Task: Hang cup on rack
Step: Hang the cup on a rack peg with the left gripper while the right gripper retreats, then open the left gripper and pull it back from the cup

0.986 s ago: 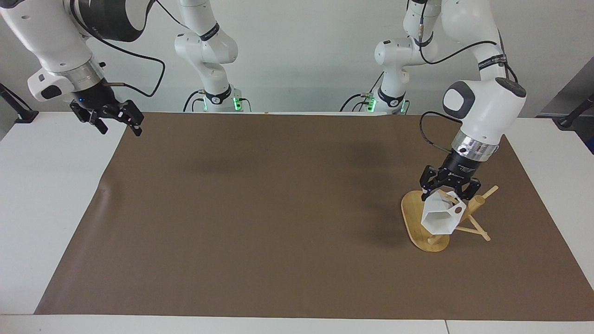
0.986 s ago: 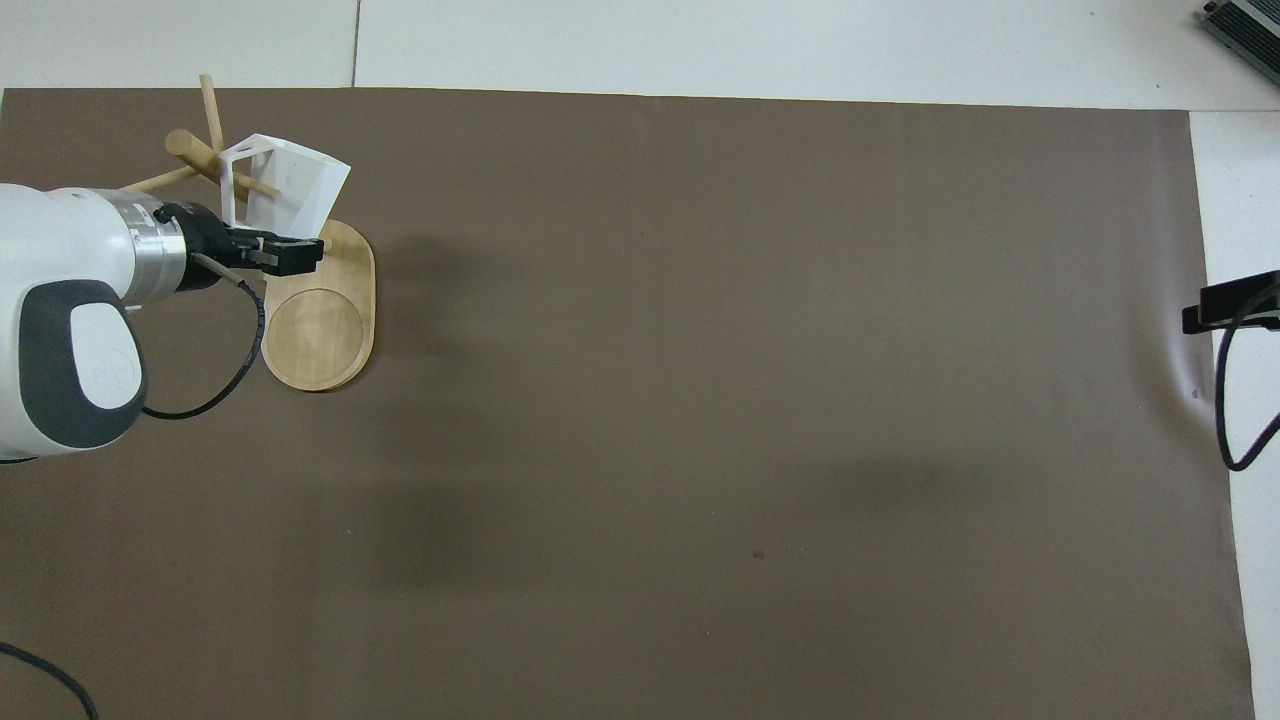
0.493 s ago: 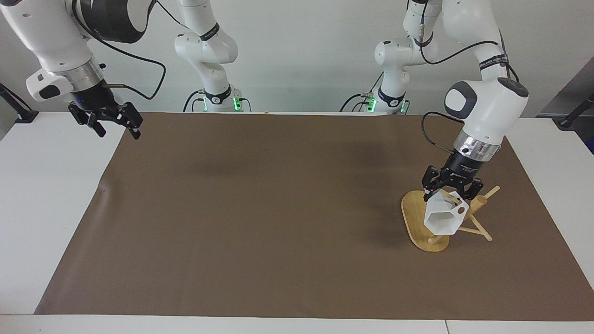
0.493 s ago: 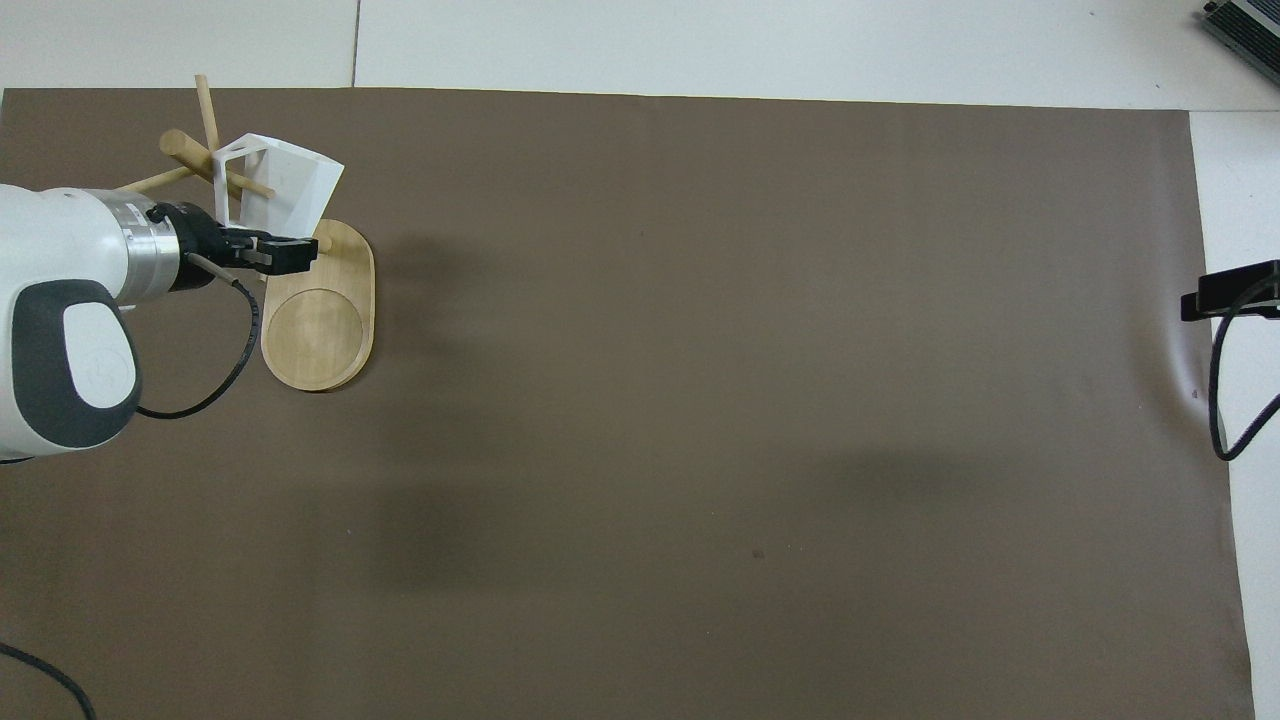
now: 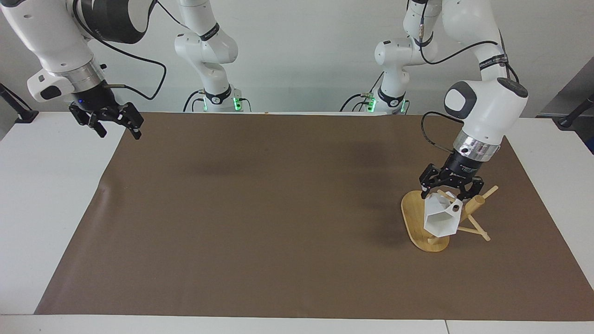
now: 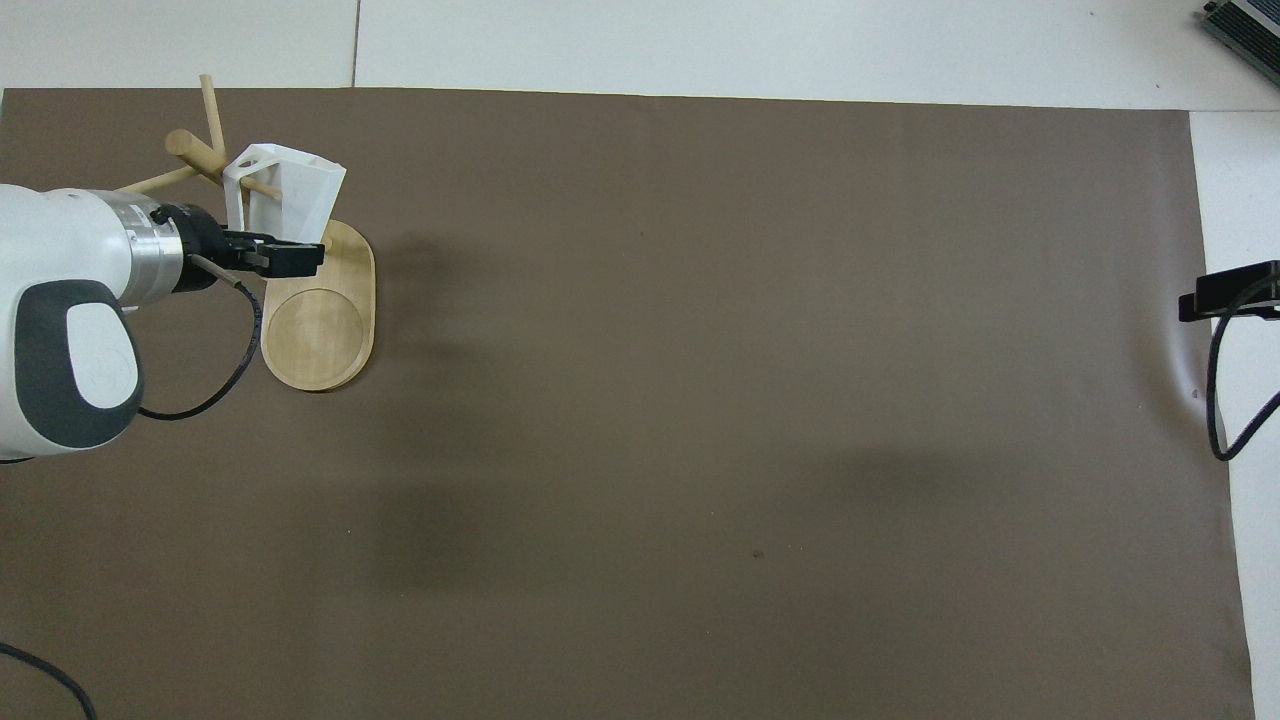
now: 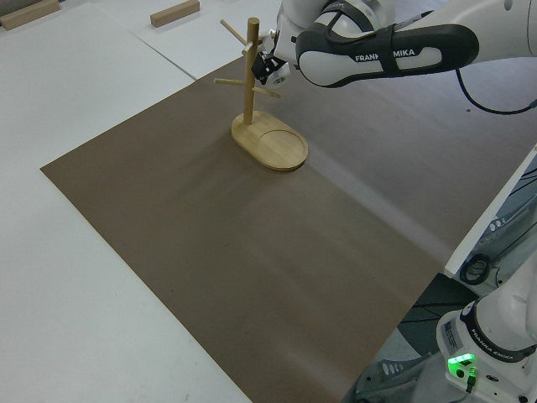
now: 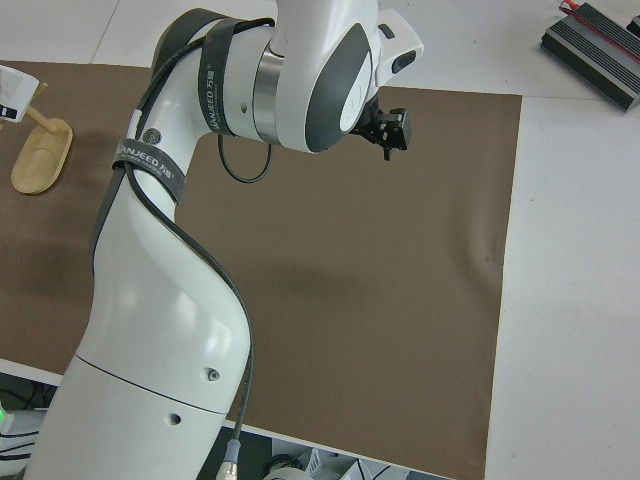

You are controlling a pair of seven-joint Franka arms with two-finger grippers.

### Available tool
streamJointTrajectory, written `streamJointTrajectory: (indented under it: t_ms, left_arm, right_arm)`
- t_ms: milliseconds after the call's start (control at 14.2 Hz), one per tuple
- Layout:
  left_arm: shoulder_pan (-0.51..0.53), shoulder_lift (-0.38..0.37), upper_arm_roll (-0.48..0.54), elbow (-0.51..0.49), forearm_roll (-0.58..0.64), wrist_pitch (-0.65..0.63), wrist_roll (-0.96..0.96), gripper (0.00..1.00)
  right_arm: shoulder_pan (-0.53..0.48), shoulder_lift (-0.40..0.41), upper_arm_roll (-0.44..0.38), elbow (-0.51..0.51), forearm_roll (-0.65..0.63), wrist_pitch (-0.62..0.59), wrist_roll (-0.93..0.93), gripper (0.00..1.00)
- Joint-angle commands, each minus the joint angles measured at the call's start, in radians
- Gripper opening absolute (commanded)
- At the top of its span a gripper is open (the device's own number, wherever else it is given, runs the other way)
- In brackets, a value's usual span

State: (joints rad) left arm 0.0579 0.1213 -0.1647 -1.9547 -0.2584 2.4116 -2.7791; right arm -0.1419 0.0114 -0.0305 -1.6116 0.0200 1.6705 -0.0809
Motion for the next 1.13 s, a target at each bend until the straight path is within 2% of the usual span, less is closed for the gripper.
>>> streamJointTrajectory:
  t_ms: [0, 141, 634, 1057]
  left_arm:
    - [-0.013, -0.012, -0.006, 0.013, 0.064, -0.061, -0.163, 1.0]
    - [-0.012, -0.031, -0.006, 0.022, 0.064, -0.126, -0.123, 1.0]
    - [0.011, -0.199, -0.004, 0.02, 0.064, -0.382, 0.14, 1.0]
    - [0.016, -0.216, -0.004, 0.039, 0.097, -0.473, 0.542, 1.0]
  right_arm:
    - [0.001, -0.013, 0.003, -0.019, -0.012, 0.023, 0.026, 1.0]
    - [0.001, -0.011, 0.003, -0.019, -0.012, 0.023, 0.021, 1.0]
    - [-0.001, -0.011, 0.003, -0.019, -0.012, 0.023, 0.021, 1.0]
    - [-0.001, -0.011, 0.003, -0.019, -0.012, 0.022, 0.016, 1.0]
